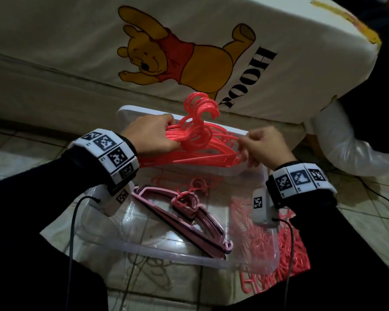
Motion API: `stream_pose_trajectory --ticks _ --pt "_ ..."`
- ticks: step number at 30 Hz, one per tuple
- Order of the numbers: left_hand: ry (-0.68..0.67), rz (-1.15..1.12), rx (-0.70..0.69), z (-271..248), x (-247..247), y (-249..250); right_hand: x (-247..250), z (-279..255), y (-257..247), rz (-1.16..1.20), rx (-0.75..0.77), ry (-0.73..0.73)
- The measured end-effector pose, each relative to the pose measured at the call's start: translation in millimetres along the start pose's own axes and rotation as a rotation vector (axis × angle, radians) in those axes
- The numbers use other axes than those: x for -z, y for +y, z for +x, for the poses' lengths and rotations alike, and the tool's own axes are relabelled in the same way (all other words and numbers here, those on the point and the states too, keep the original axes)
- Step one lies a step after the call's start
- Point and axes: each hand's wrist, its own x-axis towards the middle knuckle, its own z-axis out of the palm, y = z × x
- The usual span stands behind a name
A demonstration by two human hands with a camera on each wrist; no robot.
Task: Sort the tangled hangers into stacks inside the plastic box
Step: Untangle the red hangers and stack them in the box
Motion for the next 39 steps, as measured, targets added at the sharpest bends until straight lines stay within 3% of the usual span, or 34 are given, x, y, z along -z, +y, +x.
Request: stream_pose_trajectory --ticks 2,4,10,13,16,22,26,32,36,39 --pt "-0.007 0.013 0.001 1 -1 0 -6 6 20 -0.232 -0.121 -0.22" --pt "-0.003 0.01 -0.001 2 -1 0 -23 10 37 -0.494 -0.13 -0.353" --pt "-0.025 0.025 -0.024 3 -2 2 -103 9 69 -0.875 0.053 -0.456" --pt "-0.035 0.075 -0.031 6 -6 0 -133 13 87 -0.871 0.131 -0.416" --pt "-0.044 0.07 -0.036 8 -9 -3 -147 22 103 -0.837 0.079 -0.418" --pt "-0.072 0.046 -0.076 8 -12 -5 -170 30 133 -0.893 0.017 -0.554" --pt "-0.068 0.048 -0.086 10 -13 -5 -187 25 144 -0.867 -0.013 -0.478" --pt "-0.085 0.037 -0.105 12 -14 -3 -200 24 136 -0.902 0.106 -0.36" --pt "-0.071 0.024 -0.122 12 -13 -1 -189 28 127 -0.92 0.193 -0.354" --pt "-0.059 0.009 -0.127 10 -9 2 -177 35 107 -0.892 0.163 -0.388"
